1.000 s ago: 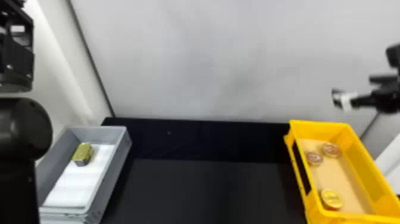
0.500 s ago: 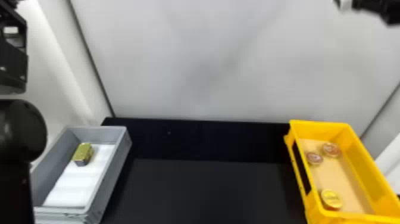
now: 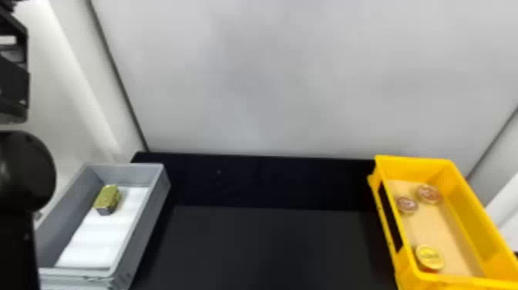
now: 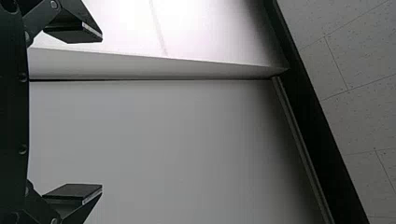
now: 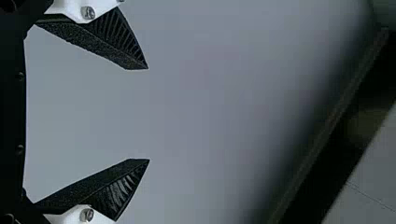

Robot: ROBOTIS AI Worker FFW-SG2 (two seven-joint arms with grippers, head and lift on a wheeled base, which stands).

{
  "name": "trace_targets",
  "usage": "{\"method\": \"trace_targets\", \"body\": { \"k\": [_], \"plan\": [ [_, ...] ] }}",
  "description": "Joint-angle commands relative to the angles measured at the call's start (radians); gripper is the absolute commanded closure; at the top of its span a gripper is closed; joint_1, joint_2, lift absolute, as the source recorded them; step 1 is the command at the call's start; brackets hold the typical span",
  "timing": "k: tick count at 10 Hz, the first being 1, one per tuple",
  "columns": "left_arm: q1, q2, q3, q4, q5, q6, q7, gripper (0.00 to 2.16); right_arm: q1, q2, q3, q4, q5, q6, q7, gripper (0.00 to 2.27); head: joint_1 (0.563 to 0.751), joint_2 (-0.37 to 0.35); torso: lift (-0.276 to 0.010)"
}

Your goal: Pick up the round yellow can and place it in the yellow rectangular box

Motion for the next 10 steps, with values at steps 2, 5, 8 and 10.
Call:
{"method": "trace_targets", "body": {
  "k": [2, 5, 8, 10],
  "plan": [
    [0.007, 0.001, 0.008, -0.002, 0.001, -0.004, 0.0, 0.14, 0.011, -0.018, 0.027, -0.003, 0.007, -0.132, -0.099, 0.07, 0.663, 0.054, 0.009],
    [0.007, 0.003, 0.007, -0.002, 0.001, -0.002, 0.002, 0.14, 0.012, -0.012, 0.018, -0.006, 0.006, -0.149, -0.093, 0.07, 0.663, 0.054, 0.009],
    [0.008, 0.003, 0.004, -0.002, 0.001, 0.001, 0.0, 0.14, 0.009, -0.006, 0.017, -0.012, -0.022, -0.135, -0.119, 0.07, 0.663, 0.054, 0.009],
    [0.007, 0.005, 0.001, -0.002, 0.0, 0.002, 0.0, 0.14, 0.008, -0.006, 0.014, -0.018, -0.028, -0.13, -0.134, 0.06, 0.663, 0.054, 0.0]
  ]
}}
